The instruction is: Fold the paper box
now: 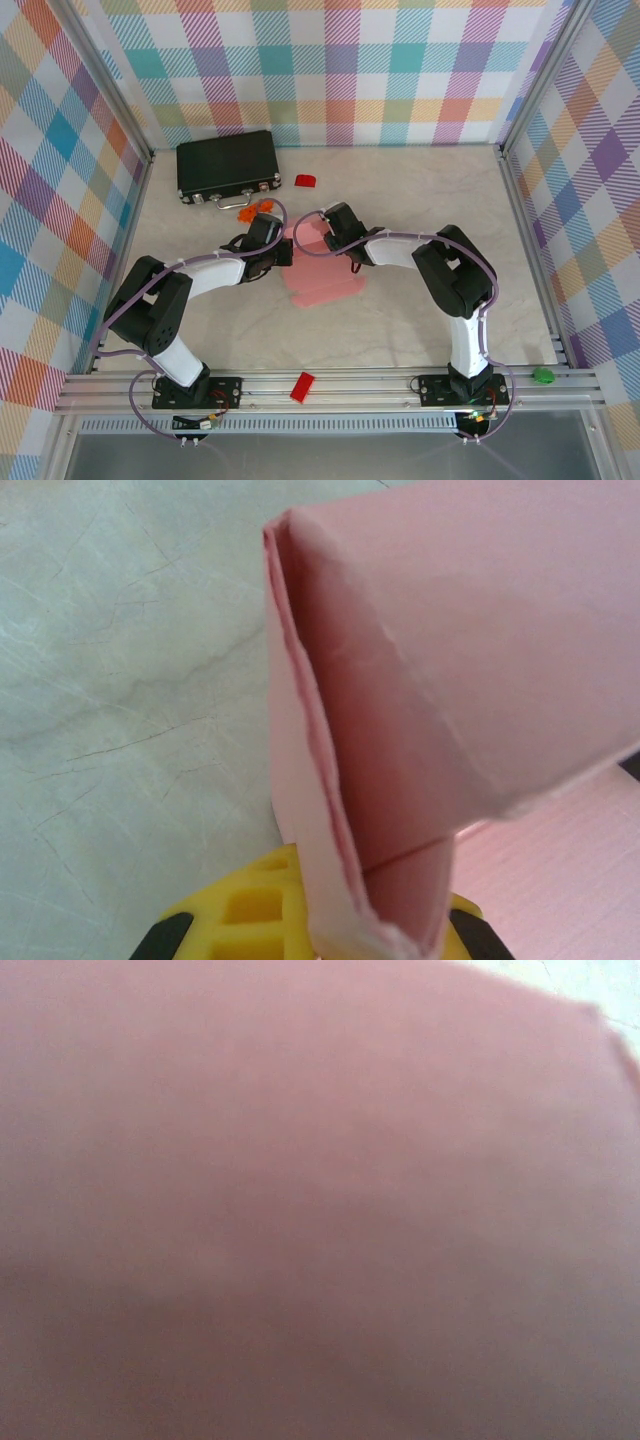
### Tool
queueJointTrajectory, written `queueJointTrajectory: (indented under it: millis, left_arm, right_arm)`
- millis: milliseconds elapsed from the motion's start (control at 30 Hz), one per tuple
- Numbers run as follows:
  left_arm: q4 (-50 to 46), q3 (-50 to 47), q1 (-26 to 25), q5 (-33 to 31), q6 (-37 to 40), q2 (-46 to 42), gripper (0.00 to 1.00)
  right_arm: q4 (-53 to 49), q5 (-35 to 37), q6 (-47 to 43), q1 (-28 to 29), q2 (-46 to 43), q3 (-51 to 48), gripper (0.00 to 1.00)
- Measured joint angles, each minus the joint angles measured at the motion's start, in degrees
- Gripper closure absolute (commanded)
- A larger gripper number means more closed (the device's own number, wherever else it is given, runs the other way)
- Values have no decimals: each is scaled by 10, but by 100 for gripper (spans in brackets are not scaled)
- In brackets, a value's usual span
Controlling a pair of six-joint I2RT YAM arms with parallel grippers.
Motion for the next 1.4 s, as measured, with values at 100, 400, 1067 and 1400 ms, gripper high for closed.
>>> queueJointTrajectory:
  millis: [100,400,1067,1400]
  left_arm:
    - [0,0,0,0,0,0,100]
    - [-12,7,-1,-1,-15,1,100]
    - [-60,24,-4,-33,-149,-3,100]
    - [-143,42,-12,-86,-365,-46,100]
  right_arm:
    - [0,0,-1,0,-7,-8,46]
    - [0,-22,-2,0,-76,-65,28]
    - [-61,-127,76,-13,-322,-178,18]
    - [-105,-238,222,-89,-419,-223,19]
